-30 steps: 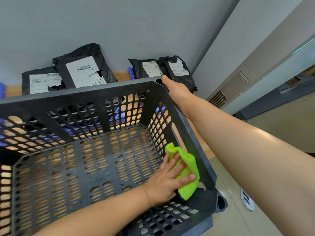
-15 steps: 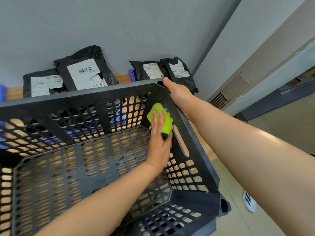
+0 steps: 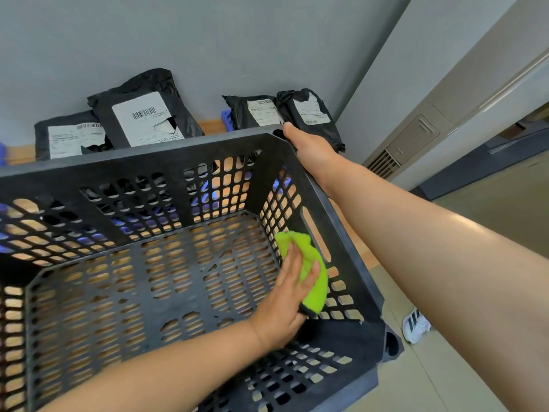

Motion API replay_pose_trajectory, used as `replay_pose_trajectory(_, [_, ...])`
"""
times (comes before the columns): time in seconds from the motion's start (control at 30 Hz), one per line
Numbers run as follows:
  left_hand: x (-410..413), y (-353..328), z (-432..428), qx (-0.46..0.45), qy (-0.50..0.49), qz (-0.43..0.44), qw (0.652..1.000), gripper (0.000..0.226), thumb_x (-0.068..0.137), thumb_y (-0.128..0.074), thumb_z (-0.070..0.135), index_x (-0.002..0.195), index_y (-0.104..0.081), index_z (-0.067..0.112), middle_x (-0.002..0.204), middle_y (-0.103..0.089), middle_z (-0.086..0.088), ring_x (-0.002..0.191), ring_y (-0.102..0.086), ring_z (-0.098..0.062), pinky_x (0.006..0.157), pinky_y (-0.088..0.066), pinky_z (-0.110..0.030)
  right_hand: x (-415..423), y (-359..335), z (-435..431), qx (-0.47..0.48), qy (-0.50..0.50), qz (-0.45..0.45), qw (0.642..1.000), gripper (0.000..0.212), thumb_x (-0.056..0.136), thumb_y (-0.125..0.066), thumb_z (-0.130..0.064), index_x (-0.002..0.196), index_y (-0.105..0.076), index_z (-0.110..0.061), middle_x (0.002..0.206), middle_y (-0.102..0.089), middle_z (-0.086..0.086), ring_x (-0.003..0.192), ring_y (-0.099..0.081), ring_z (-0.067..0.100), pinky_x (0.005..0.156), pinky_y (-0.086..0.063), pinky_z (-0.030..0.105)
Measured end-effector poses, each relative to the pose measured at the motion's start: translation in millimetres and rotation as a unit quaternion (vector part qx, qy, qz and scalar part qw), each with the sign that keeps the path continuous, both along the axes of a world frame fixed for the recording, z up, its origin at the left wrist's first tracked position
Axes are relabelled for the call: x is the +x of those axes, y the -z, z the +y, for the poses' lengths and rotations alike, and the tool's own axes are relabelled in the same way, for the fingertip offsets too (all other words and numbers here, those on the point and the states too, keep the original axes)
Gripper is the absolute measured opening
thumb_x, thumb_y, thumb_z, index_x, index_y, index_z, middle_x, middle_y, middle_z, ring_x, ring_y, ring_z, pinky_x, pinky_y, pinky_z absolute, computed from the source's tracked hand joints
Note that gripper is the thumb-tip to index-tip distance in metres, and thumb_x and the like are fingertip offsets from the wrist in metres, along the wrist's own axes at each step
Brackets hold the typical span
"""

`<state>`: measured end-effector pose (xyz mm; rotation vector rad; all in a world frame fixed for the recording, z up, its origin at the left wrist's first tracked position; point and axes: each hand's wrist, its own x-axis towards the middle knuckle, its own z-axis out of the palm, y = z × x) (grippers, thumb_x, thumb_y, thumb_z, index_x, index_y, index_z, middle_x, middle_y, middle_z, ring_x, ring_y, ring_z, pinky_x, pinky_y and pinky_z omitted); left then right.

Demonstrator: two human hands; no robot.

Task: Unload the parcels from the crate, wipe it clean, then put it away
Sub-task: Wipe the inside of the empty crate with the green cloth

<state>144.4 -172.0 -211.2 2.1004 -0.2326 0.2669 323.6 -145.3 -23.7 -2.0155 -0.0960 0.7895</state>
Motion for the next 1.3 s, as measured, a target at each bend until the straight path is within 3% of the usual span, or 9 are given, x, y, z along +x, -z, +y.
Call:
replay_pose_trajectory(0.1, [-19,21,0,0.134,0.089,-0.059,0.985,0.093,0.071,-0.033,0.013,0.149,0.012,0.034,0.156,0.016,-0.004,0.143,0.022,-0.025,0.098,-0.032,-0.048,-1,0,0,-0.004,0.001,-0.006,1.0,0.037,0.095,-0.043,-0.05,0.077,-0.055,-0.021,0.07,-0.064,-0.002,0.063,-0.062,0.01,0.051,-0.044,0.019])
replay_pose_trajectory(0.27, [-23,40,8,0.228,0.119,-0.055,0.965,0.09,0.072,-0.035,0.013,0.151,0.007,0.025,0.154,-0.004,-0.009,0.144,0.018,-0.029,0.104,-0.017,-0.055,0,2,2,-0.017,0.008,-0.009,1.0,0.038,0.094,-0.043,-0.053,0.085,-0.056,-0.018,0.076,-0.065,0.001,0.069,-0.064,0.015,0.058,-0.047,0.023])
replay_pose_trajectory(0.43, [-20,21,3,0.064,0.073,0.17,0.981,0.106,0.087,-0.045,-0.005,0.129,0.038,0.047,0.135,0.049,0.008,0.139,0.03,-0.017,0.115,-0.025,-0.03,0,3,0,-0.008,0.011,-0.003,1.0,0.037,0.094,-0.044,-0.053,0.08,-0.055,-0.021,0.074,-0.066,0.001,0.065,-0.065,0.013,0.053,-0.046,0.02])
replay_pose_trajectory(0.67, [26,-20,-9,-0.316,-0.182,0.181,0.913,0.068,0.099,-0.039,0.009,0.144,0.002,0.039,0.155,0.006,0.021,0.133,0.005,0.019,0.096,-0.002,0.009,2,4,0,-0.007,0.01,-0.006,1.0,0.037,0.094,-0.043,-0.053,0.081,-0.056,-0.021,0.074,-0.065,-0.001,0.066,-0.063,0.011,0.051,-0.045,0.02])
replay_pose_trajectory(0.8, [50,-22,7,-0.331,-0.233,0.157,0.901,0.061,0.101,-0.035,0.015,0.149,-0.002,0.029,0.159,0.002,0.01,0.141,0.001,0.0,0.102,-0.005,0.004,3,4,1,0.008,0.013,0.006,1.0,0.038,0.094,-0.045,-0.052,0.079,-0.059,-0.019,0.07,-0.066,0.001,0.055,-0.064,0.01,0.047,-0.048,0.014])
replay_pose_trajectory(0.9, [71,-18,29,-0.319,-0.264,0.147,0.898,0.059,0.101,-0.036,0.019,0.151,-0.005,0.025,0.16,-0.006,0.003,0.146,-0.006,-0.01,0.117,-0.008,-0.023,3,5,2,0.011,0.017,0.004,1.0,0.038,0.093,-0.046,-0.051,0.081,-0.061,-0.018,0.067,-0.066,0.0,0.049,-0.063,0.008,0.041,-0.046,0.011])
replay_pose_trajectory(1.03, [88,-12,50,-0.302,-0.277,0.165,0.897,0.058,0.101,-0.036,0.025,0.151,-0.007,0.027,0.158,-0.014,-0.001,0.144,-0.018,-0.017,0.117,-0.019,-0.032,5,7,3,0.007,0.015,0.005,1.0,0.043,0.093,-0.046,-0.052,0.1,-0.064,-0.014,0.08,-0.068,0.002,0.072,-0.066,0.015,0.062,-0.052,0.019])
replay_pose_trajectory(1.13, [77,-6,44,-0.321,-0.252,0.18,0.895,0.059,0.098,-0.039,0.03,0.15,-0.012,0.033,0.158,-0.018,0.002,0.144,-0.019,-0.017,0.117,-0.022,-0.044,3,5,2,0.015,0.019,0.009,1.0,0.037,0.093,-0.047,-0.051,0.085,-0.062,-0.018,0.073,-0.067,0.001,0.061,-0.064,0.011,0.048,-0.05,0.013])
replay_pose_trajectory(1.3, [43,-15,18,-0.301,-0.212,0.216,0.904,0.059,0.1,-0.04,0.015,0.149,-0.014,0.033,0.158,-0.009,0.011,0.141,-0.009,-0.003,0.108,-0.005,-0.013,1,4,2,0.006,0.016,0.005,1.0,0.038,0.094,-0.046,-0.05,0.081,-0.06,-0.018,0.073,-0.067,0.001,0.065,-0.065,0.014,0.054,-0.051,0.017])
